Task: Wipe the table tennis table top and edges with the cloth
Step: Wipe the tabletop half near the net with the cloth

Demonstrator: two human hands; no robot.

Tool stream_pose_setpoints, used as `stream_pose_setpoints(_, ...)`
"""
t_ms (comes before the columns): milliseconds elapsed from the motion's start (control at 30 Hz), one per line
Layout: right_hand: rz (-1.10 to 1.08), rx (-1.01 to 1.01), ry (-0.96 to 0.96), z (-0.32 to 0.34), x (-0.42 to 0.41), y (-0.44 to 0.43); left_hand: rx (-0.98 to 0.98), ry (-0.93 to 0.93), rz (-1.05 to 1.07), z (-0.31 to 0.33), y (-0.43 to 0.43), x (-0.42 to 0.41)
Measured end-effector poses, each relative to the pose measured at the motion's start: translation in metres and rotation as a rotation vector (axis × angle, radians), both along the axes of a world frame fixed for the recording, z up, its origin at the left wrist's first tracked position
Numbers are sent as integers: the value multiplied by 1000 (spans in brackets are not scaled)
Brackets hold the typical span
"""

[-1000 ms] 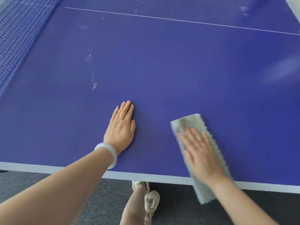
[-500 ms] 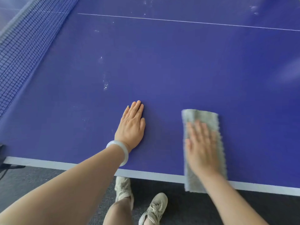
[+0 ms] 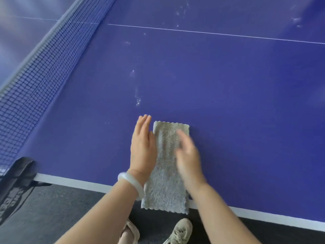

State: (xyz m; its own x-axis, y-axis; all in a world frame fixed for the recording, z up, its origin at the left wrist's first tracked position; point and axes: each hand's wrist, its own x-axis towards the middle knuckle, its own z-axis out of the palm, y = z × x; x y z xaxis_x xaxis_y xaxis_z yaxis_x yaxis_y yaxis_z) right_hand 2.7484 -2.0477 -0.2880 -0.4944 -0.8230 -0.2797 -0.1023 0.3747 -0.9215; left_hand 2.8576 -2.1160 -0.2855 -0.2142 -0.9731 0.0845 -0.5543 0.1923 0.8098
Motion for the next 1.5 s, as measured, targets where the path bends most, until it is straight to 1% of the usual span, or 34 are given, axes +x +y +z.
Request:
stream_pose_setpoints(33, -157, -5, 2, 4, -16, 1, -83, -82, -44, -2, 9, 3)
stream_pose_setpoints(67, -246, 18, 81, 4, -32, 1, -140, -172, -121, -5, 20, 1)
stream_pose_setpoints(100, -269, 51, 192, 3, -46, -1, -172, -264, -215, -11, 31, -5)
stream_pose_setpoints(133, -232, 79, 305, 1, -55, -6, -184, -344, -303, -17, 42, -14)
stream_pose_setpoints(167, -151, 108, 419, -4, -61, -12, -195, -417, -365, -23, 49, -23)
stream_pose_setpoints(233, 30, 204, 677, -21, -62, -22, -182, -541, -416, -33, 53, -35)
stream_pose_setpoints(300, 154, 280, 900, -38, -59, -24, -173, -607, -425, -36, 52, -30)
stream_pose_setpoints(400, 209, 283, 1039, -44, -59, -21, -198, -655, -417, -40, 63, 5)
stream_pose_setpoints(467, 224, 295, 1074, -45, -61, -22, -238, -665, -444, -41, 65, 38)
stream_pose_setpoints(533, 234, 321, 1087, -45, -60, -23, -237, -729, -460, -42, 45, 62)
stream_pose_setpoints(567, 230, 324, 1083, -45, -59, -23, -223, -759, -425, -41, 27, 67)
stream_pose_setpoints(667, 199, 317, 1070, -43, -59, -23, -84, -779, -143, -40, -35, 52)
stream_pose_setpoints(700, 192, 313, 1067, -43, -59, -23, -39, -774, -80, -38, -46, 39)
stream_pose_setpoints(733, 188, 306, 1064, -42, -59, -23, -23, -765, -66, -37, -47, 26)
stream_pose_setpoints(800, 178, 287, 1050, -40, -57, -23, -89, -731, -186, -37, -22, -2)
stream_pose_setpoints(867, 190, 286, 1060, -38, -56, -23, -181, -700, -413, -39, 29, -16)
stream_pose_setpoints(900, 210, 299, 1078, -37, -56, -24, -214, -682, -493, -40, 52, -12)
stream_pose_setpoints(933, 234, 317, 1103, -37, -56, -23, -244, -670, -530, -41, 68, 1)
stream_pose_setpoints(1000, 267, 349, 1145, -38, -56, -22, -294, -682, -529, -42, 76, 44)
stream_pose_setpoints(1067, 274, 367, 1174, -38, -55, -23, -267, -763, -476, -40, 57, 91)
stream_pose_setpoints(1133, 279, 379, 1185, -38, -54, -23, -196, -824, -333, -39, 25, 117)
stream_pose_setpoints(1233, 286, 393, 1192, -37, -53, -24, -22, -788, -47, -35, -14, 95)
stream_pose_setpoints(1267, 299, 416, 1193, -36, -52, -24, 8, -777, 0, -34, -19, 78)
stream_pose_setpoints(1300, 317, 453, 1196, -34, -50, -25, 11, -763, -10, -34, -18, 62)
stream_pose_setpoints(1333, 334, 497, 1192, -32, -48, -28, -25, -740, -67, -35, -13, 47)
stream_pose_setpoints(1400, 319, 533, 1181, -27, -44, -43, -124, -695, -264, -36, 9, 26)
stream_pose_setpoints(1433, 297, 507, 1174, -23, -41, -55, -160, -683, -356, -35, 21, 23)
stream_pose_setpoints(1500, 292, 432, 1137, -16, -32, -84, -212, -659, -475, -35, 39, 35)
